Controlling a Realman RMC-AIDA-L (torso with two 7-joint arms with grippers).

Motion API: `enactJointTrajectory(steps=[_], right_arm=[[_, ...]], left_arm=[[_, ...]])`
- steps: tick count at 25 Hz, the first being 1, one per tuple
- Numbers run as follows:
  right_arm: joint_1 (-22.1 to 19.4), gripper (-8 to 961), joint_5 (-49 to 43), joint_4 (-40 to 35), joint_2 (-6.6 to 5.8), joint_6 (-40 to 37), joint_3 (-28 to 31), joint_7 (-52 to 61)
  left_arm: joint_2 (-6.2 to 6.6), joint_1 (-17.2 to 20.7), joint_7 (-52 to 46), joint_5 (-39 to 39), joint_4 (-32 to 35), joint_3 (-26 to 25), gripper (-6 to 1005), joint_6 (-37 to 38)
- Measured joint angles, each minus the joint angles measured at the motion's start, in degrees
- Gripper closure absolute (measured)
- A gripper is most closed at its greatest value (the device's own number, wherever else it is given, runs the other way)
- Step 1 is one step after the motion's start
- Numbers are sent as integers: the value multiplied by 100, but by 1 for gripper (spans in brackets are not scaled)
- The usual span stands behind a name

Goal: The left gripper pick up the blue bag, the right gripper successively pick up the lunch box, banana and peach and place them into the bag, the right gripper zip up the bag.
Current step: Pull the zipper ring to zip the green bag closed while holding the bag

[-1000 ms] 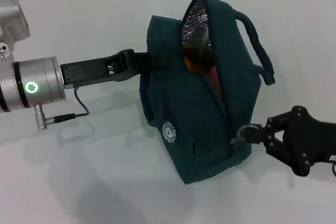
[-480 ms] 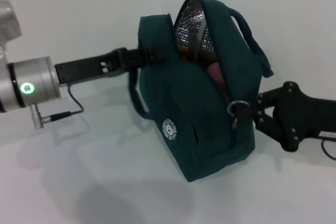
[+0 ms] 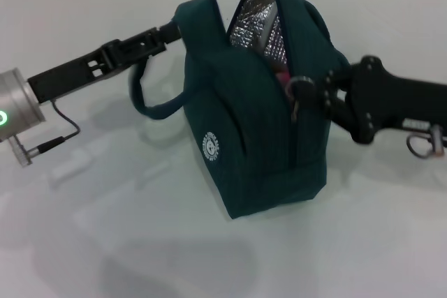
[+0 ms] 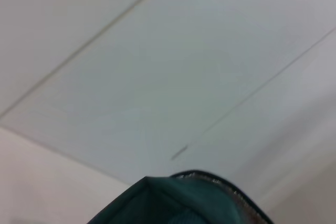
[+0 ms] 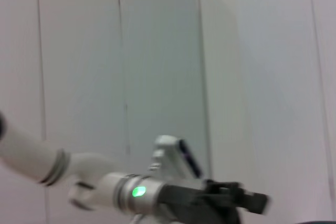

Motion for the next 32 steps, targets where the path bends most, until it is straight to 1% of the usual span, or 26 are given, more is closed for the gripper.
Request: enactJointTrajectory(steps=[4, 9, 14, 22, 24, 27, 32], right_arm=[[248, 943, 108, 0, -4, 325, -26, 445], [515, 943, 81, 0, -14, 413, -67, 1059], [698, 943, 96, -133, -25, 587, -63, 1612], [1043, 943, 220, -63, 56, 841, -114, 1621], [1223, 943, 407, -11, 62, 961, -278, 1614], [1400, 943, 849, 44, 63, 1231, -725, 1610], [1403, 943, 1394, 57, 62, 1551, -1285, 1610]], left_arm=[[5, 175, 332, -329, 0, -4, 202, 1], [4, 306, 497, -593, 1, -8, 104, 16], [-4, 407, 696, -645, 1, 2, 115, 246], [-6, 600, 970, -753, 1, -21, 134, 389], [-1, 647, 994, -778, 1, -57, 138, 390], [15, 690, 997, -780, 1, -75, 145, 402], [26, 719, 999, -758, 0, -72, 157, 433]])
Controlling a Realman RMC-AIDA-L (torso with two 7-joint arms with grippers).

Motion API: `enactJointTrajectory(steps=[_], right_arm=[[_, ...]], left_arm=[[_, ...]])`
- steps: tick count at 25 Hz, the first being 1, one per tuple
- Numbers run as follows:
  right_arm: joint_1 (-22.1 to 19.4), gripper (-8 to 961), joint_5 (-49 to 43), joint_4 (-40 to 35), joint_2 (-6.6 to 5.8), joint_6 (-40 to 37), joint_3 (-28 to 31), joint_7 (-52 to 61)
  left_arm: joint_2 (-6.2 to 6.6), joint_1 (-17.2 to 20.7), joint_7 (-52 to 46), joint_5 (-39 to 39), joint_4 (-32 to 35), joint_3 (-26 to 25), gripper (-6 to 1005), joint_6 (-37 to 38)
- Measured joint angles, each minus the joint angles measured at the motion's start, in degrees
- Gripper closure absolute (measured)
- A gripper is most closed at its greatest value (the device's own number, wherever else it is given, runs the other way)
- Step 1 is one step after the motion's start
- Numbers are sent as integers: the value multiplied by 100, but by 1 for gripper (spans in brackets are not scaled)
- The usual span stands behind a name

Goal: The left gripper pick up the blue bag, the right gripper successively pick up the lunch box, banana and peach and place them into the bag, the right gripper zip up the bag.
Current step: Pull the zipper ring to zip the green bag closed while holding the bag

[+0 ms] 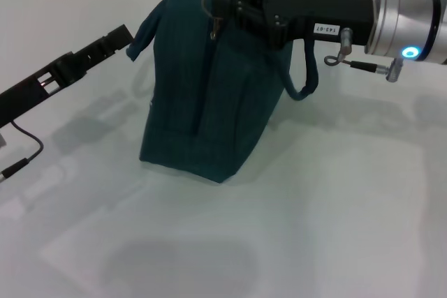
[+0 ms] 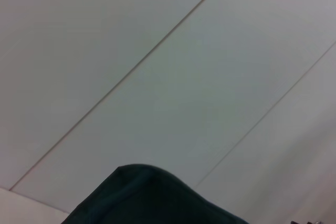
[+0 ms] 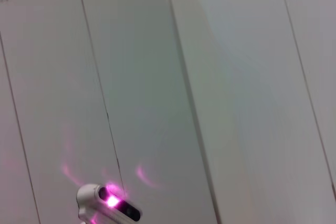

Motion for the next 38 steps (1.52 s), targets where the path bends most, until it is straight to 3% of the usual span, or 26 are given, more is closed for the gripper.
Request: enactJointTrajectory(steps=[6, 17, 38], right_arm=[[-131, 942, 414, 20, 0, 119, -350, -4], [-137, 942, 441, 24, 0, 133, -393, -7], [-236, 942, 597, 31, 0, 124, -449, -7]], left_arm=[[-7, 25, 69, 148, 41, 52, 170, 43], [-41, -149, 508, 389, 51, 264, 195, 367], [-44, -365, 679, 402, -152, 287, 275, -69]])
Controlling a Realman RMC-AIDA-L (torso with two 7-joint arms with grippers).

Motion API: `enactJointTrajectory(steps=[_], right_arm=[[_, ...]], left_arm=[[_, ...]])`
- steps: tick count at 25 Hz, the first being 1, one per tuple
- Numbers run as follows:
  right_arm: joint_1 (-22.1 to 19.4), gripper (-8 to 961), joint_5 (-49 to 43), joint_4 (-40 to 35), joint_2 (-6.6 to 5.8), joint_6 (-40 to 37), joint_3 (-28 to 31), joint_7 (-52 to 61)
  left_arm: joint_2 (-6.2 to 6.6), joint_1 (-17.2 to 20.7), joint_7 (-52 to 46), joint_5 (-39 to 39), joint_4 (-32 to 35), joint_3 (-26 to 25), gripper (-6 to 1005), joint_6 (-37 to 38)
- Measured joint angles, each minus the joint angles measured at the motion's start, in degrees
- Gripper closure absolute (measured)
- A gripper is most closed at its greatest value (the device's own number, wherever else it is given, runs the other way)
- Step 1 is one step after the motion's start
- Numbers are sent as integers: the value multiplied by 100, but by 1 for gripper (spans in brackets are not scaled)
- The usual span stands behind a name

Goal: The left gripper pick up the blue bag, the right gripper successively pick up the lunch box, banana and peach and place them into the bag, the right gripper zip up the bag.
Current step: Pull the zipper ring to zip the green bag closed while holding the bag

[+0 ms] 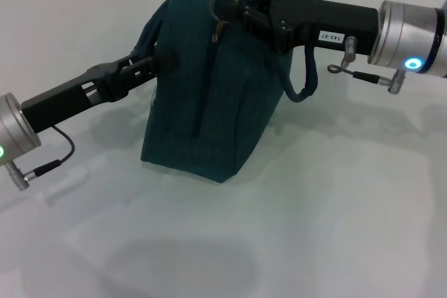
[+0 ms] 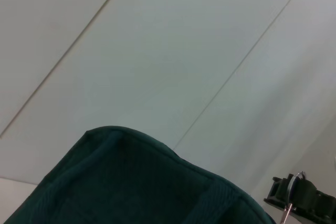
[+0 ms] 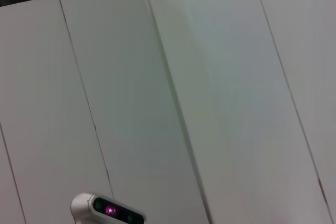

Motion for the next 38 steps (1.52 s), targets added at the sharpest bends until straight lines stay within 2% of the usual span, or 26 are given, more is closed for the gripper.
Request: enactJointTrajectory(steps=[5, 10, 16, 24, 34, 38], right_arm=[[-16, 942, 7, -1, 0, 5, 0, 0], [-44, 942, 113, 4, 0, 5, -1, 5], [-42, 942, 274, 57, 0, 7, -24, 45], [-1, 941, 338, 68, 0, 43, -40, 216], [-49, 941, 668, 210, -14, 224, 8, 734], [-21, 941, 759, 339, -17, 282, 3, 985]], left_arm=[[-4, -38, 22, -42, -95, -17, 444, 0], [-6, -88, 318, -115, -290, -27, 689, 5], [-6, -148, 633, -109, -427, 3, 909, 72], [2, -148, 855, -107, -434, 100, 945, 322], [6, -26, 1030, -63, -435, 127, 924, 659], [-8, 56, 1067, -72, -472, 285, 916, 672]])
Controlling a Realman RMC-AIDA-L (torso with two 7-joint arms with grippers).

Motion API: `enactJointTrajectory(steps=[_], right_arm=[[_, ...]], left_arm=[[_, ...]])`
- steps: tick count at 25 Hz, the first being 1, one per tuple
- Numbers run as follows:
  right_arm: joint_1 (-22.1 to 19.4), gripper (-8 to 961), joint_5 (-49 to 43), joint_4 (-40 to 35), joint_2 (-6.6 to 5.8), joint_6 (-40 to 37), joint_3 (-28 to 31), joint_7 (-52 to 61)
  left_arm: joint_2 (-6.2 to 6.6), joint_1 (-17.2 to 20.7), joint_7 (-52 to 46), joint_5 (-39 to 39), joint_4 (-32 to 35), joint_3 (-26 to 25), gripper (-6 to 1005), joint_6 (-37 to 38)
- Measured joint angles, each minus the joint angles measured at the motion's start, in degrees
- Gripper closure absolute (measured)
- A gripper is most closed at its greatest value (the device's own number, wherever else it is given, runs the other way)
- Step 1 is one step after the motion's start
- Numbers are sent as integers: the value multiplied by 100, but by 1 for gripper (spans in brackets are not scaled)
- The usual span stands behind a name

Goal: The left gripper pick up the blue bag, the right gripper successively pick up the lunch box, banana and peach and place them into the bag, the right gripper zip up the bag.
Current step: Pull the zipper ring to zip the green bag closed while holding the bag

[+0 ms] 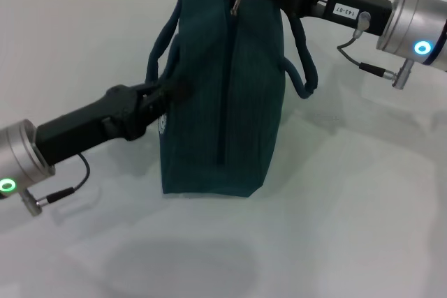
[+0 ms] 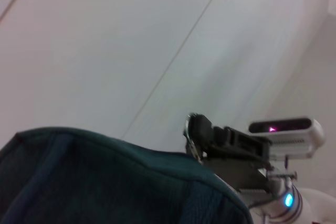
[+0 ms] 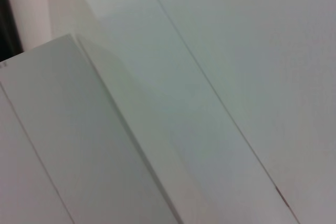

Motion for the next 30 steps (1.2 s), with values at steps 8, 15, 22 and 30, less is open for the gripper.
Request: enactJointTrajectory(steps=[8, 15, 22, 30], right_arm=[[-19, 941, 7, 16, 2, 366, -1, 257], [-38, 941, 34, 70, -1, 971, 6, 272], [-172, 941, 135, 153, -6, 1307, 24, 253], [-194, 941, 137, 147, 19, 1232, 46, 255]], left_arm=[[-6, 74, 446, -38, -363, 112, 899, 266], [22, 370, 485, -237, -362, 102, 884, 347], [39, 624, 509, -302, -322, 68, 869, 436], [23, 837, 669, -448, -312, 25, 853, 454]])
